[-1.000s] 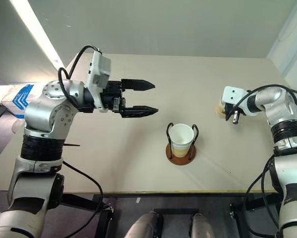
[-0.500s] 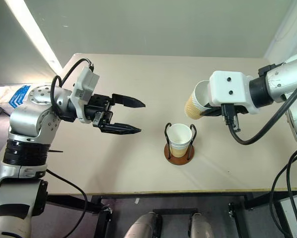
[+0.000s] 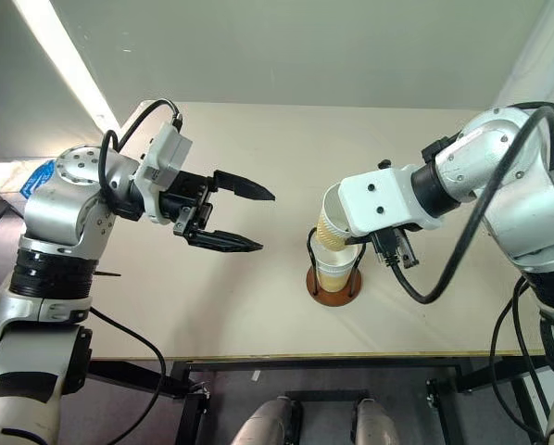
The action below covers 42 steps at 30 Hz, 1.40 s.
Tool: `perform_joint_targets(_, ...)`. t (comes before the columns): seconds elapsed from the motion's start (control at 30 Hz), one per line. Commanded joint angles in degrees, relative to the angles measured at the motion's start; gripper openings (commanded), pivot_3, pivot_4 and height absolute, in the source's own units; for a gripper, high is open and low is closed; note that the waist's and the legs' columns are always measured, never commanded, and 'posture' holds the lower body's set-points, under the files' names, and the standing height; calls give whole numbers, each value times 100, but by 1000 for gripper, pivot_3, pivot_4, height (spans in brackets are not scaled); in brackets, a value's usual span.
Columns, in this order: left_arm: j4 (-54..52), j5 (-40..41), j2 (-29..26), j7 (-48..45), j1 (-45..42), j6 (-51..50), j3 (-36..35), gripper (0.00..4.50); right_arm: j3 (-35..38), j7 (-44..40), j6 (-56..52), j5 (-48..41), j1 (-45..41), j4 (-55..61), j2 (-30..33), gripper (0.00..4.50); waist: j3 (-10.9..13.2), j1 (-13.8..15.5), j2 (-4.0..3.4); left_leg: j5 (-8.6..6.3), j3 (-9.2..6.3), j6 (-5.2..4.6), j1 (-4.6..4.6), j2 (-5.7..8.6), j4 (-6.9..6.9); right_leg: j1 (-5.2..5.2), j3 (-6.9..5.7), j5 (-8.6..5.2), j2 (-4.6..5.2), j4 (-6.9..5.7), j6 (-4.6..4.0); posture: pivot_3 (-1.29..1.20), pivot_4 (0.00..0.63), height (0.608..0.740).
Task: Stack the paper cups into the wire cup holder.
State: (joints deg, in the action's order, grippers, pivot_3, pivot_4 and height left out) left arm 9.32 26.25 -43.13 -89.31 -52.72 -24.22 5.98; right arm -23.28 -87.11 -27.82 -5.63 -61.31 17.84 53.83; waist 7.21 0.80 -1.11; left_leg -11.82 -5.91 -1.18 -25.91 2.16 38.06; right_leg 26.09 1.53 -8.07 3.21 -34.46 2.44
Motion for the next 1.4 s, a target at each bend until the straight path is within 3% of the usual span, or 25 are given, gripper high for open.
perform_joint_targets(0.03, -48, -16, 4, 12, -126, 40, -65, 4500, -57, -118, 298, 144, -2, -34, -33, 50, 0, 0, 0, 0, 0, 0, 0, 0, -1, 2, 0, 0, 0, -1, 0, 0, 150, 740)
perform_joint_targets(0.3, -117, -55, 31, 67, -62, 36, -66, 4500, -140, -286, 395, 235, -24, -19, -214, 50, 0, -2, 0, 0, 2, 0, -2, -1, -1, 6, -1, 0, 0, -9, 0, 0, 150, 740)
perform_joint_targets(0.33, -128, -60, 29, 72, -52, 40, -60, 4500, -148, -286, 408, 259, -56, -37, -234, 233, 0, -2, 0, 1, 1, 0, -2, -1, -1, 6, -1, 0, 0, -10, 0, 0, 150, 740)
perform_joint_targets(0.4, -134, -78, 25, 73, -32, 62, -50, 4500, -161, -305, 411, 315, -110, -59, -261, 660, 0, -2, 0, 1, 1, -1, -2, -1, 0, 6, -1, 0, 0, -12, 0, 0, 150, 740)
perform_joint_targets(0.57, -186, -134, 59, 141, 6, 35, -3, 4500, 33, -103, 281, 288, -236, -86, -465, 2340, 0, -8, 0, 2, 1, 0, 0, -1, 0, 6, -1, -1, 0, -14, -1, 0, 150, 740)
perform_joint_targets(0.73, -234, -228, 88, 432, 146, -15, -56, 4500, 1074, 689, -971, -418, -181, -85, -825, 4001, 0, -10, 0, 4, 1, 2, 1, -1, 0, 8, -1, -1, 0, -19, -2, 0, 150, 740)
perform_joint_targets(0.87, -259, -230, 299, 1164, 280, -122, -296, 4500, 2390, 1580, -2226, -1080, 363, -36, -926, 4001, -2, 31, 11, 8, 1, 7, -2, 2, 5, 0, -1, -1, 2, -16, -2, 0, 150, 740)
perform_joint_targets(1.03, -353, -263, 487, 2008, 474, -83, -630, 4500, 3428, 2620, -2665, -1200, 1357, -22, -893, 4001, -2, 37, 12, 33, 8, 53, 5, 2, 0, -3, 1, -1, 4, -14, 0, 0, 150, 740)
perform_joint_targets(1.23, -248, -405, 769, 3271, 714, -69, -1058, 4500, 4269, 3981, -2421, -1049, 2835, -23, -1360, 4001, -2, 44, 12, 32, 14, 51, 17, 0, -1, -4, 3, 2, 4, -36, 22, 0, 150, 740)
perform_joint_targets(1.4, -221, -630, 1043, 4245, 974, -24, -1233, 4500, 4653, 4943, -2481, -1239, 3283, -136, -2063, 4001, -1, 8, 11, 24, 22, 11, 51, 1, -9, -24, 17, 21, 2, -37, 54, 0, 150, 740)
